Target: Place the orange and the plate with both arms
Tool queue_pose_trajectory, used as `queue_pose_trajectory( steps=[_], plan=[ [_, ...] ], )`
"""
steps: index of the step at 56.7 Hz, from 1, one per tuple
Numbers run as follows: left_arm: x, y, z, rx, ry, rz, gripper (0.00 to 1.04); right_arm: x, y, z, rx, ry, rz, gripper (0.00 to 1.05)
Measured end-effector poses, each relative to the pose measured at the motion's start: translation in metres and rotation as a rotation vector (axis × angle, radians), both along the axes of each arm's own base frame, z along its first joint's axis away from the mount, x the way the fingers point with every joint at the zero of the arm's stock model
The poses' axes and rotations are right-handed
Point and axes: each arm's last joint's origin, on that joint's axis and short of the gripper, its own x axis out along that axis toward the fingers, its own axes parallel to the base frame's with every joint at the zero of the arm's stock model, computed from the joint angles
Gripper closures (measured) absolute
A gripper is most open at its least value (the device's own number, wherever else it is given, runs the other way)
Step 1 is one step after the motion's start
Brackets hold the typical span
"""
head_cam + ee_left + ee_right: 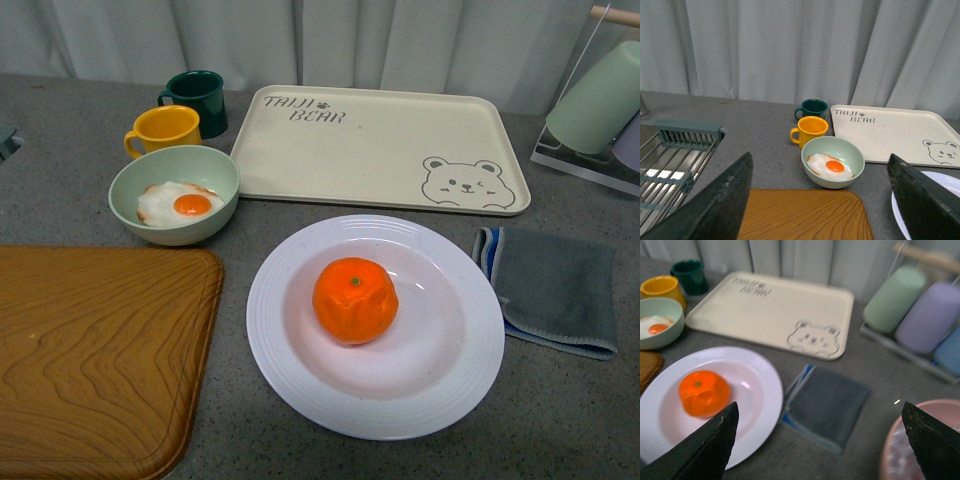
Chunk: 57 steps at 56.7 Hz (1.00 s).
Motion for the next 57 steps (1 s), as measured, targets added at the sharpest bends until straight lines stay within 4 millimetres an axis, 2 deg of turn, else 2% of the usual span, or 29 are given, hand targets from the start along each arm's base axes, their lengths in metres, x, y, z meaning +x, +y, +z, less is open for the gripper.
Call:
queue_pose_trajectory(
  steps=[4,7,13,22,36,57],
  plan=[
    [0.0,0.0,0.0,0.0,0.0,0.0,0.11,0.016,0.006,-0.013,0.084,0.16,0.004,0.09],
    [0.0,0.0,0.0,0.0,0.0,0.0,0.05,0.024,0.01,-0.02,0.141,0.25,-0.003,0.09],
    [0.0,0.0,0.0,0.002,0.0,0.0,0.07,0.044,0.015,-0.039,0.254,0.432,-0.025,0.09],
    [0.0,0.0,0.0,0.002,0.0,0.0,0.07,0.067,0.01,-0.058,0.384,0.573,-0.044,0.09],
    [0.0,0.0,0.0,0.002,0.0,0.0,0.07,0.088,0.011,-0.078,0.525,0.729,-0.043,0.09],
    [0.0,0.0,0.0,0.002,0.0,0.0,0.07,0.11,0.032,-0.113,0.631,0.889,-0.088,0.09]
  ],
)
